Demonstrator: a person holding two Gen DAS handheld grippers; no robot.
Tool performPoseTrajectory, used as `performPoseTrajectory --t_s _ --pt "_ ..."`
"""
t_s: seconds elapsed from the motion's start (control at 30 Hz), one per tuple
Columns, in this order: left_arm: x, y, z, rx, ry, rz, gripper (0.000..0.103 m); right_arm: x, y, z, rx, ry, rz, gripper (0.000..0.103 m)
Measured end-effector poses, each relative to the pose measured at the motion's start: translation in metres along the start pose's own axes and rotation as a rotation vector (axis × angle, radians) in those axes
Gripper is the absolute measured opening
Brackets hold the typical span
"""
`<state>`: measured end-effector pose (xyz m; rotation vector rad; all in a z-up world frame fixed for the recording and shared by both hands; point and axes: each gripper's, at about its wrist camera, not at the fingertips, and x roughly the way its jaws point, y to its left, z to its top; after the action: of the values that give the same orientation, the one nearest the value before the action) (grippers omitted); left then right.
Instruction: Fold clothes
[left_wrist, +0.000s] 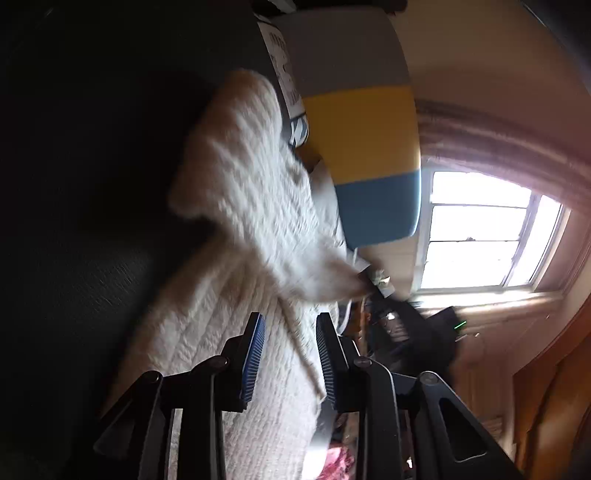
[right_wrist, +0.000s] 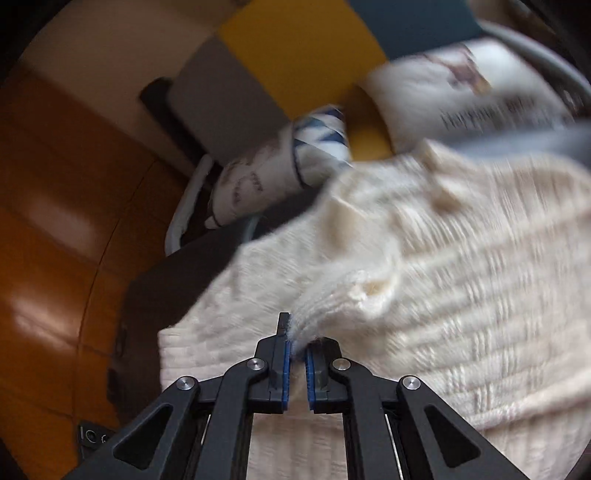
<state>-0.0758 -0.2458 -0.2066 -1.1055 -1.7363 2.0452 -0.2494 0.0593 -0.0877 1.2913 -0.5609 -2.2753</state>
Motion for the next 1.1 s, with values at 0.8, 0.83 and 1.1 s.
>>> performPoseTrajectory --t_s 0.8,0.83,1.1 --pt "0.039 0.003 0.034 -0.062 -0.16 0.178 0.023 -0.115 -0.074 0.038 0.075 -0.176 -0.025 0.007" --pt "0.038 0.004 0.033 -0.053 -0.158 0.182 0.023 -0.106 -0.097 0.026 0.129 -0.152 -0.035 0.007" --pt "0.028 -0.007 0.015 -0.08 -0.132 0.068 0.028 -0.083 -0.187 -0.04 0.328 -0.112 -0.004 0.011"
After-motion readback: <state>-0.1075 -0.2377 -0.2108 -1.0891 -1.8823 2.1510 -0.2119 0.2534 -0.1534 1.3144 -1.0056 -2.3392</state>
